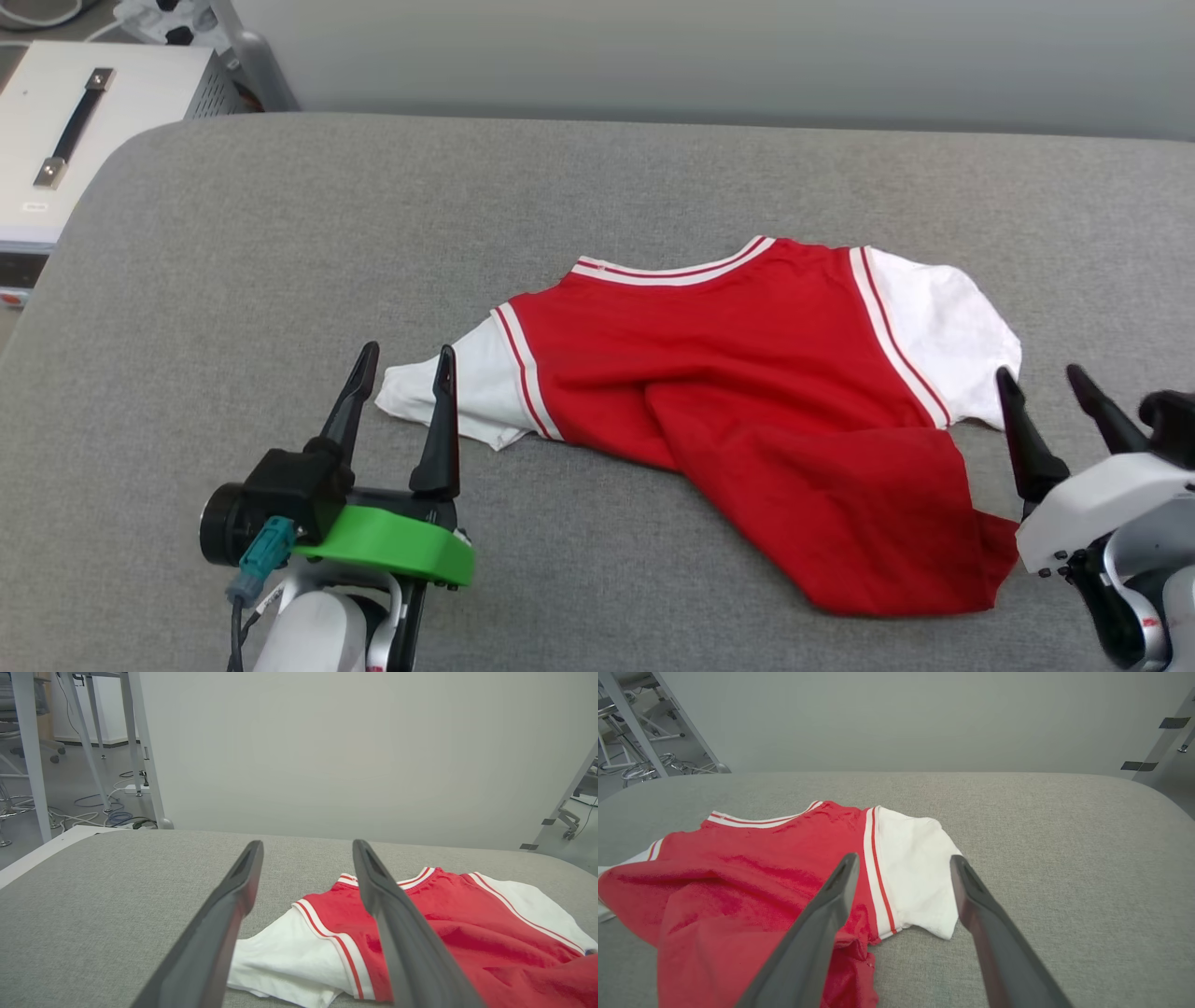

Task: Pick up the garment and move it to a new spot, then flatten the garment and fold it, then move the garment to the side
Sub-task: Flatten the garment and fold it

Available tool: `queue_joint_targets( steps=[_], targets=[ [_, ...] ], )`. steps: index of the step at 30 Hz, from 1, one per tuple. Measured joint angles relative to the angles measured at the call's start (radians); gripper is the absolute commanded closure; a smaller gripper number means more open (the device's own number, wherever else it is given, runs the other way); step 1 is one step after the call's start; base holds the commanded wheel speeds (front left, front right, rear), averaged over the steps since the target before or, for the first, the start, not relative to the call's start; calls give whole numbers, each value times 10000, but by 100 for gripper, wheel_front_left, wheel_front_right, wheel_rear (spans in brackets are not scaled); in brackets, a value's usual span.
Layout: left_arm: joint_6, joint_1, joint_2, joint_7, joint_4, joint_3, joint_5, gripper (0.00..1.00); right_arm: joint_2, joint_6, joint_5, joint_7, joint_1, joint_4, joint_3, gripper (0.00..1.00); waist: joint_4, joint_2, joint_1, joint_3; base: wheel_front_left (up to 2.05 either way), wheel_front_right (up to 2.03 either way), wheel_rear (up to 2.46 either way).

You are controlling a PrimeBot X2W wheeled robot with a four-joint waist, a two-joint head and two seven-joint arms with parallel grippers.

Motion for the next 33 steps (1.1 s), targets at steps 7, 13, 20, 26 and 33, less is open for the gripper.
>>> queue_joint_targets(
  steps=[7, 13, 20, 26, 33],
  targets=[
    [-297, -54, -316, -2, -40, 88, 257, 0, -830, 0, 830, 4155, -995, 98, 290, 0, 289, 0, 0, 422, 0, 0, 0],
    [-395, -147, -481, -2, 40, 136, 353, 0, -1127, 0, 1214, 7450, -1777, 286, 376, 0, 649, 0, 0, 760, 0, 0, 0],
    [-493, -340, -556, -2, 79, 111, 426, 0, -1413, 0, 1055, 8293, -2387, 1028, 213, 0, 1136, 0, 0, 1136, 0, 0, 0],
    [-504, -364, -571, 0, 94, 117, 426, 0, -1697, 0, 991, 8140, -2525, 1730, 614, 0, 1458, 0, 0, 1355, 0, 0, 0],
    [-506, -361, -583, -2, 125, 146, 424, 0, -2031, 0, 1532, 8031, -2622, 2151, 1369, 100, 1487, 0, 0, 1357, 0, 0, 0]
  ],
)
